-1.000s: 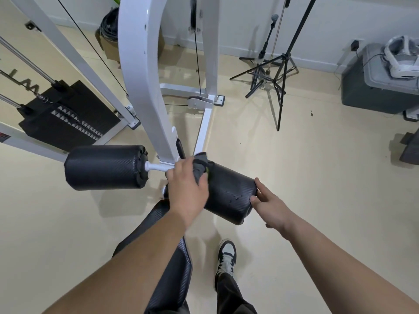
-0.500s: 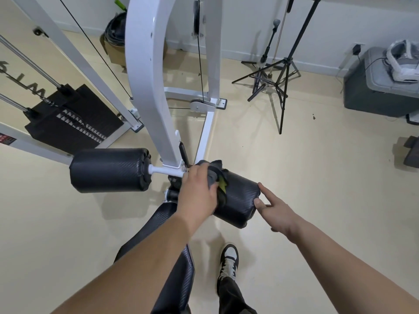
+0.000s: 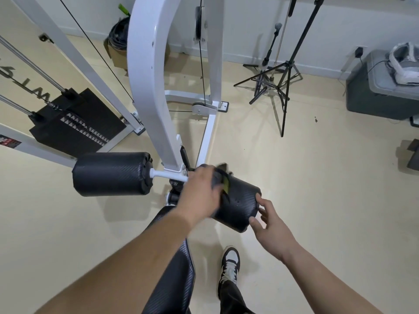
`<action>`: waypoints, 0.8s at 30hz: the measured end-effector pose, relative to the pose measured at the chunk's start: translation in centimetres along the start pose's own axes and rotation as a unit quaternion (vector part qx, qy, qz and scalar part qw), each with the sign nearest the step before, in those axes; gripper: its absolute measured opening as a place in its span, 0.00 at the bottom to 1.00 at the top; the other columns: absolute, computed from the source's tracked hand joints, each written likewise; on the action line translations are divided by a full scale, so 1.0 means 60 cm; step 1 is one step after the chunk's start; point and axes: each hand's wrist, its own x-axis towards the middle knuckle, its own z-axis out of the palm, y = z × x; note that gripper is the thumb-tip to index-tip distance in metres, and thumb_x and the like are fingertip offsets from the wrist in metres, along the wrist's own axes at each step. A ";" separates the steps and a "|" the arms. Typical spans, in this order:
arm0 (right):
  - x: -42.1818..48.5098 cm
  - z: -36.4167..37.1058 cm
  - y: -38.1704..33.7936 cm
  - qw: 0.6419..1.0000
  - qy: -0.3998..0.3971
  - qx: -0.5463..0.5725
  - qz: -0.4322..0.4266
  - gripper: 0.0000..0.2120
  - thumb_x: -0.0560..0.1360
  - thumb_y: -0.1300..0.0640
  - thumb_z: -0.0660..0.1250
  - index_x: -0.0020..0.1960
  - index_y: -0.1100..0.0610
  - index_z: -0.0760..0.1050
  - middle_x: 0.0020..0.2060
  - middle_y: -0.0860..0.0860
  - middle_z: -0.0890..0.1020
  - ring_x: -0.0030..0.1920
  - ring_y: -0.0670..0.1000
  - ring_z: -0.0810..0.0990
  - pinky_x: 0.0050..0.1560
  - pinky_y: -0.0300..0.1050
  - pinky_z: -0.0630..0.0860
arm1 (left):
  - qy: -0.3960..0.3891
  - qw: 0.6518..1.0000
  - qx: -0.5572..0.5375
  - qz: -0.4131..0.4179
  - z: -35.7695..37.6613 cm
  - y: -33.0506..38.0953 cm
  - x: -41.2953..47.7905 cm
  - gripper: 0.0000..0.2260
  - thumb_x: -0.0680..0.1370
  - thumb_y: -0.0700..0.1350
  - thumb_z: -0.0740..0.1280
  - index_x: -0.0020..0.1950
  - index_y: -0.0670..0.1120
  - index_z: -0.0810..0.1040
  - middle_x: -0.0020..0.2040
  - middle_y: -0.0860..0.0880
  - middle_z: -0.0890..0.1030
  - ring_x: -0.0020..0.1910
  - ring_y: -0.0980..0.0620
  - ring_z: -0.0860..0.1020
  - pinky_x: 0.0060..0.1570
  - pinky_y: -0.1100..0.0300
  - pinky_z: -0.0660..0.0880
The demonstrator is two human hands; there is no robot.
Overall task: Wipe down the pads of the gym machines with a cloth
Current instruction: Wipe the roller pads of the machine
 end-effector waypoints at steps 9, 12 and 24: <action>0.002 0.002 -0.024 0.993 0.099 0.056 -0.017 0.02 0.82 0.52 0.67 0.53 0.48 0.75 0.49 0.31 0.78 0.54 0.46 0.77 0.51 0.43 0.69 | 0.025 0.999 0.032 0.019 -0.016 -0.036 -0.011 0.21 0.82 0.50 0.66 0.72 0.45 0.68 0.62 0.44 0.73 0.62 0.43 0.71 0.63 0.48 0.73; 0.029 -0.002 -0.035 0.986 0.105 0.128 0.004 0.05 0.80 0.60 0.68 0.46 0.54 0.73 0.45 0.43 0.83 0.56 0.50 0.82 0.44 0.44 0.72 | 0.078 0.996 0.003 -0.031 0.006 -0.009 -0.022 0.20 0.80 0.47 0.67 0.70 0.43 0.70 0.61 0.43 0.74 0.61 0.42 0.71 0.65 0.49 0.70; 0.039 -0.005 -0.033 0.996 0.008 0.082 0.034 0.32 0.83 0.59 0.63 0.82 0.43 0.55 0.73 0.43 0.69 0.73 0.49 0.72 0.67 0.46 0.70 | 0.034 0.999 0.000 -0.042 -0.029 -0.045 0.002 0.21 0.82 0.48 0.66 0.73 0.44 0.68 0.63 0.43 0.73 0.62 0.41 0.72 0.65 0.48 0.71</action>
